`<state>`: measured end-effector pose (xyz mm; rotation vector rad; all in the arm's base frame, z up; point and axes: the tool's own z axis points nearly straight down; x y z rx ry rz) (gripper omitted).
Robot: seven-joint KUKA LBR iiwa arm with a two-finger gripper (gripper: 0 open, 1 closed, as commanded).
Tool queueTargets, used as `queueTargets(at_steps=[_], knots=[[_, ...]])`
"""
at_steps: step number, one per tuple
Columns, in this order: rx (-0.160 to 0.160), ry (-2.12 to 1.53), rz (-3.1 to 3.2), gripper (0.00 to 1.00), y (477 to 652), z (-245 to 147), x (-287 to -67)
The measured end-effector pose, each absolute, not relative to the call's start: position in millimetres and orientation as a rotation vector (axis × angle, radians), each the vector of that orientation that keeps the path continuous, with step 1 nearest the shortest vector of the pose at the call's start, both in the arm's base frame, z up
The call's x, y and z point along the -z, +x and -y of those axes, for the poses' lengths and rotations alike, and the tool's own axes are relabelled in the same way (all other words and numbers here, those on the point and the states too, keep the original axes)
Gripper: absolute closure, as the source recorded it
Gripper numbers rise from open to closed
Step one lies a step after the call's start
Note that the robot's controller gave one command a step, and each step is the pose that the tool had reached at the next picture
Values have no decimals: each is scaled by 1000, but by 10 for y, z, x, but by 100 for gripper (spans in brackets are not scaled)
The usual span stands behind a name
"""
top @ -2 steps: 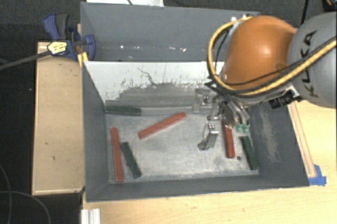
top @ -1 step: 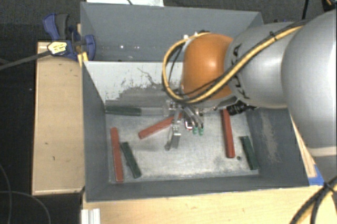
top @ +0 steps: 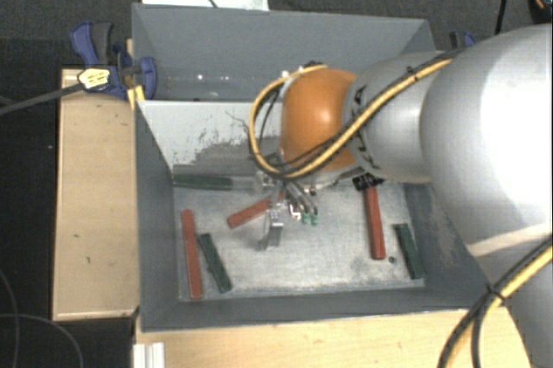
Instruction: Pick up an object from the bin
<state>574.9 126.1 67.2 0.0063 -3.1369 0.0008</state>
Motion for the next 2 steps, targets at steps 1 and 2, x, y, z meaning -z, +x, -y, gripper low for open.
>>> queueTargets(at_steps=[1,2], knots=[[1,2,3141,100,5757,-1259,-707],[5,-27,3151,100,5482,-1124,-2599]])
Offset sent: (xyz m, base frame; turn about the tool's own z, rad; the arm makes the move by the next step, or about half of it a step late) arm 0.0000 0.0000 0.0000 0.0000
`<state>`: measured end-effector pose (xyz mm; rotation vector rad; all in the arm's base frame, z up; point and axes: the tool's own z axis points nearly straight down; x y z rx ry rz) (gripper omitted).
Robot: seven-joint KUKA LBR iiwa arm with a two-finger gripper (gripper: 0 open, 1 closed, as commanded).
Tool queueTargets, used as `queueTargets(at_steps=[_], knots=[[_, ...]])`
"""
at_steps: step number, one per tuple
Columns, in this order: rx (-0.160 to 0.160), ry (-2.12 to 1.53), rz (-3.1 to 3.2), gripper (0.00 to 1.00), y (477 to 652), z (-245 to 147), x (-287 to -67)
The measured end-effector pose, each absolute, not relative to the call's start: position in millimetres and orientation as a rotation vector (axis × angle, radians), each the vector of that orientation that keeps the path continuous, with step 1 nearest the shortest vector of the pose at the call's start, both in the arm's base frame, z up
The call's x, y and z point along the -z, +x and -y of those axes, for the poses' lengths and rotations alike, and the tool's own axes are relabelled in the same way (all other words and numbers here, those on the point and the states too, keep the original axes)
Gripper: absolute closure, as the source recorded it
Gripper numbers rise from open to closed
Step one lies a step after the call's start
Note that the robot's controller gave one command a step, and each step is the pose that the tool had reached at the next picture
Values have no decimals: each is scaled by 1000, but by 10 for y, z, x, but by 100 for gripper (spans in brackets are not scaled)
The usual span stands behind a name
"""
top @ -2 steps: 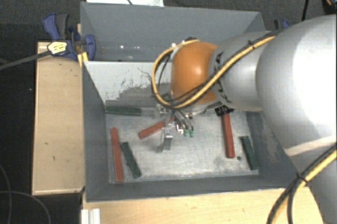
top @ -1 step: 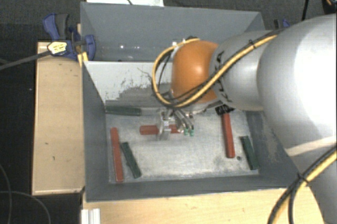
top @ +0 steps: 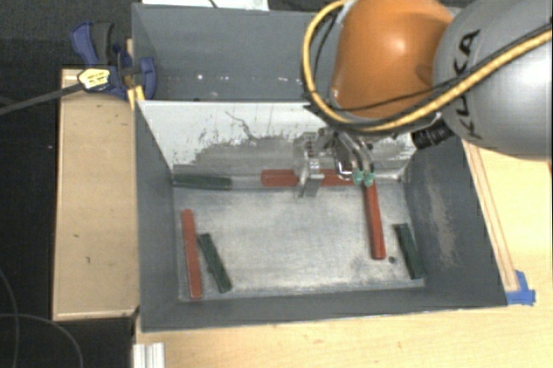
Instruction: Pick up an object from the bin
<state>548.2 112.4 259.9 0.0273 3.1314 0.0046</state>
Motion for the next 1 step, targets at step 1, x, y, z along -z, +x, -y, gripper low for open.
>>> queueTargets(at_steps=[1], knots=[[0,-528,-3090,100,5934,-1026,-2555]])
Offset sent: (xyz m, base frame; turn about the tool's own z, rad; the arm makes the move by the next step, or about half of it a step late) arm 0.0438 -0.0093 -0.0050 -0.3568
